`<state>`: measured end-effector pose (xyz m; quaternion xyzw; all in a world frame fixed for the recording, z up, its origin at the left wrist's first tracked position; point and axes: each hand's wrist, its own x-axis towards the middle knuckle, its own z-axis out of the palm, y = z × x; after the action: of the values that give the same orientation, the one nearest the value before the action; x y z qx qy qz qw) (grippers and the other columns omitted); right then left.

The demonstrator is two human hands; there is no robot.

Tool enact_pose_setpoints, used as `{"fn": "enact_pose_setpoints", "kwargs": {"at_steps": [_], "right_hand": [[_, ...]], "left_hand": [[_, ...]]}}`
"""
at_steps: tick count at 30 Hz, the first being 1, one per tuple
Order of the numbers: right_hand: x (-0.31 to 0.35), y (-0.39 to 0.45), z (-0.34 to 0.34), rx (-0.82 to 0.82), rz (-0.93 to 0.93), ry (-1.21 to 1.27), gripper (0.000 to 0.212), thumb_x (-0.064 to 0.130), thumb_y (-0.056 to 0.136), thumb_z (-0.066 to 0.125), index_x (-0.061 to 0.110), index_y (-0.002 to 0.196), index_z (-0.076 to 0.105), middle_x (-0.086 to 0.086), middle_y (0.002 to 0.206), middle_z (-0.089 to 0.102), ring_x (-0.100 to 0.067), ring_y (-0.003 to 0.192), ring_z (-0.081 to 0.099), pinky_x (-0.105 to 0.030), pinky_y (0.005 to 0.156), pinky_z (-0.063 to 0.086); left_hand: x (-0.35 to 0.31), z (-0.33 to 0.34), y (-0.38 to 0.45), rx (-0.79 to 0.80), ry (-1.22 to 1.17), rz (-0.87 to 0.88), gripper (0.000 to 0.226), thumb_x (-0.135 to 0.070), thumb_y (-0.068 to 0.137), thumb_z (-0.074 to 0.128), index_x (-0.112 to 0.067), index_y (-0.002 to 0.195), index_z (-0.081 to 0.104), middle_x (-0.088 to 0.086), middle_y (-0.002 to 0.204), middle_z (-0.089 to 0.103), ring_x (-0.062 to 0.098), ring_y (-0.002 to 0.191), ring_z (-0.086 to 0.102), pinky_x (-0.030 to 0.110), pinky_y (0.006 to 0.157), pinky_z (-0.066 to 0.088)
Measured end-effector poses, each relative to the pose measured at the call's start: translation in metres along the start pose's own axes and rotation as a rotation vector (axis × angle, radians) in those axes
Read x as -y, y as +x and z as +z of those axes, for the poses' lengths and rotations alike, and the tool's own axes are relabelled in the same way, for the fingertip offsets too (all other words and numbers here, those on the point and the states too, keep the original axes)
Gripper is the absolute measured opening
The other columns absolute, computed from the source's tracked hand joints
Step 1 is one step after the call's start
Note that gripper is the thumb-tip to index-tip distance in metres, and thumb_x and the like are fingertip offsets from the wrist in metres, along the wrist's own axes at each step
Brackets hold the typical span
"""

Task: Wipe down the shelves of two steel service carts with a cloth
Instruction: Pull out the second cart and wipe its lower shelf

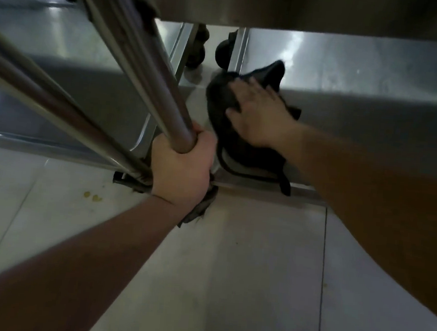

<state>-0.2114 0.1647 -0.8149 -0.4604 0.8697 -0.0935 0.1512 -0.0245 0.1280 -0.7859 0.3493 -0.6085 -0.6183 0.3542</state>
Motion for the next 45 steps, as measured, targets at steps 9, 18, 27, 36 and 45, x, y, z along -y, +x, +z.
{"fn": "enact_pose_setpoints", "kwargs": {"at_steps": [9, 18, 27, 36, 45], "right_hand": [[-0.060, -0.064, -0.012, 0.280, -0.578, -0.084, 0.063, 0.044, 0.106, 0.049, 0.041, 0.164, 0.025, 0.021, 0.172, 0.016, -0.002, 0.160, 0.003, -0.025, 0.128, -0.007], [0.010, 0.073, -0.012, -0.003, 0.286, 0.230, 0.073, 0.054, 0.104, 0.034, 0.032, 0.168, 0.006, 0.006, 0.177, 0.000, -0.027, 0.162, -0.006, -0.052, 0.128, -0.006], [0.027, -0.052, 0.044, -0.025, -0.051, 0.094, 0.074, 0.065, 0.102, 0.020, 0.036, 0.167, -0.001, 0.012, 0.176, -0.002, -0.013, 0.162, -0.006, -0.045, 0.130, -0.004], [-0.013, -0.130, 0.043, 0.006, -0.254, -0.039, 0.070, 0.059, 0.106, 0.038, 0.032, 0.166, 0.018, 0.012, 0.174, 0.015, -0.013, 0.162, 0.007, -0.039, 0.130, 0.001], [-0.106, -0.183, 0.017, 0.062, -0.242, -0.012, 0.063, 0.050, 0.106, 0.050, 0.041, 0.162, 0.023, 0.020, 0.173, 0.013, -0.007, 0.161, 0.001, -0.034, 0.130, 0.002]], "left_hand": [[-0.005, 0.003, -0.004, -0.041, 0.029, -0.037, 0.022, -0.012, 0.080, 0.065, -0.018, 0.064, 0.051, 0.005, 0.054, 0.046, 0.018, 0.047, 0.049, 0.029, 0.050, 0.044], [-0.012, 0.000, -0.005, 0.006, 0.091, -0.043, 0.021, -0.006, 0.084, 0.065, -0.008, 0.067, 0.051, 0.016, 0.061, 0.046, 0.024, 0.056, 0.047, 0.037, 0.055, 0.038], [-0.005, -0.006, -0.002, 0.049, 0.160, 0.011, 0.018, -0.017, 0.081, 0.066, -0.015, 0.066, 0.057, 0.015, 0.058, 0.052, 0.025, 0.054, 0.054, 0.043, 0.053, 0.050], [0.008, -0.013, -0.001, -0.007, 0.350, 0.019, 0.022, -0.038, 0.084, 0.066, -0.016, 0.083, 0.060, -0.007, 0.060, 0.055, 0.008, 0.054, 0.058, 0.027, 0.053, 0.051], [0.019, -0.043, -0.052, -0.074, 0.836, -0.279, 0.039, -0.048, 0.082, 0.069, -0.026, 0.106, 0.047, 0.004, 0.113, 0.054, 0.019, 0.084, 0.059, 0.032, 0.060, 0.045]]}}
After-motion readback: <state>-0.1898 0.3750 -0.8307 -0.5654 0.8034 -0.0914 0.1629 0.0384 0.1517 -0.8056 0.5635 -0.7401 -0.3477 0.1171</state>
